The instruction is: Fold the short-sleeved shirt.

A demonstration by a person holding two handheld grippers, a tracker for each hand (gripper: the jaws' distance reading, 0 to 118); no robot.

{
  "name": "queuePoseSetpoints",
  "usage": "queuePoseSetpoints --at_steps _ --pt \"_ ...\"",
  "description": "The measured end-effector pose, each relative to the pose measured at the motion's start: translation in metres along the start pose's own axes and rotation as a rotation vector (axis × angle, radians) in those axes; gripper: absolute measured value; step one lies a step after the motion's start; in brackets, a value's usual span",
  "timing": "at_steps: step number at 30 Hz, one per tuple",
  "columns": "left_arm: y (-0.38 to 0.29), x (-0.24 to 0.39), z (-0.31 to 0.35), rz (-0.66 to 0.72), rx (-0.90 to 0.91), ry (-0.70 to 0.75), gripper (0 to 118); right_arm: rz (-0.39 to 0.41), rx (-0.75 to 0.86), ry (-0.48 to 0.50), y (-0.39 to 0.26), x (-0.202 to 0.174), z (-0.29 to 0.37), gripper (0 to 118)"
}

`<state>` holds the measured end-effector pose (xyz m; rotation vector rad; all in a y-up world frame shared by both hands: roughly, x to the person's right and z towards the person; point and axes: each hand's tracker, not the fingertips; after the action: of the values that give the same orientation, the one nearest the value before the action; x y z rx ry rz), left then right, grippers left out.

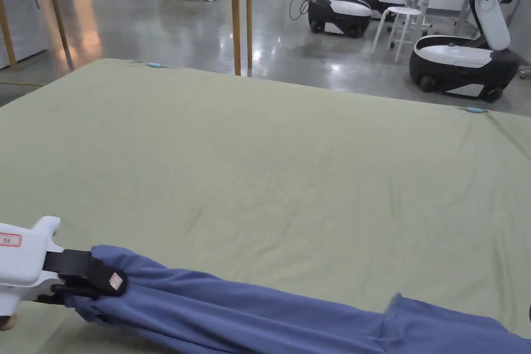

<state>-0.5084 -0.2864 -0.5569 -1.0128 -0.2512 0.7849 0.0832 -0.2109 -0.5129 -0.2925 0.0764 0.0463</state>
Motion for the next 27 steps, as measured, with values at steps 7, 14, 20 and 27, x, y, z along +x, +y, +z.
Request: queuePoseSetpoints --at_steps 7,14,20,27 --pt "-0.011 0.105 -0.002 -0.226 0.001 0.084 8 0.027 0.019 -0.020 -0.004 0.010 0.002 1" --pt "-0.031 0.205 -0.082 -0.401 -0.129 0.147 8 -0.029 0.023 -0.042 -0.010 0.030 0.012 1" --pt "-0.064 0.237 -0.189 -0.449 -0.237 0.179 30 -0.063 -0.007 -0.044 -0.021 0.042 0.015 1" --pt "-0.073 0.231 -0.235 -0.462 -0.255 0.141 75 -0.073 -0.042 -0.038 -0.028 0.047 0.016 1"
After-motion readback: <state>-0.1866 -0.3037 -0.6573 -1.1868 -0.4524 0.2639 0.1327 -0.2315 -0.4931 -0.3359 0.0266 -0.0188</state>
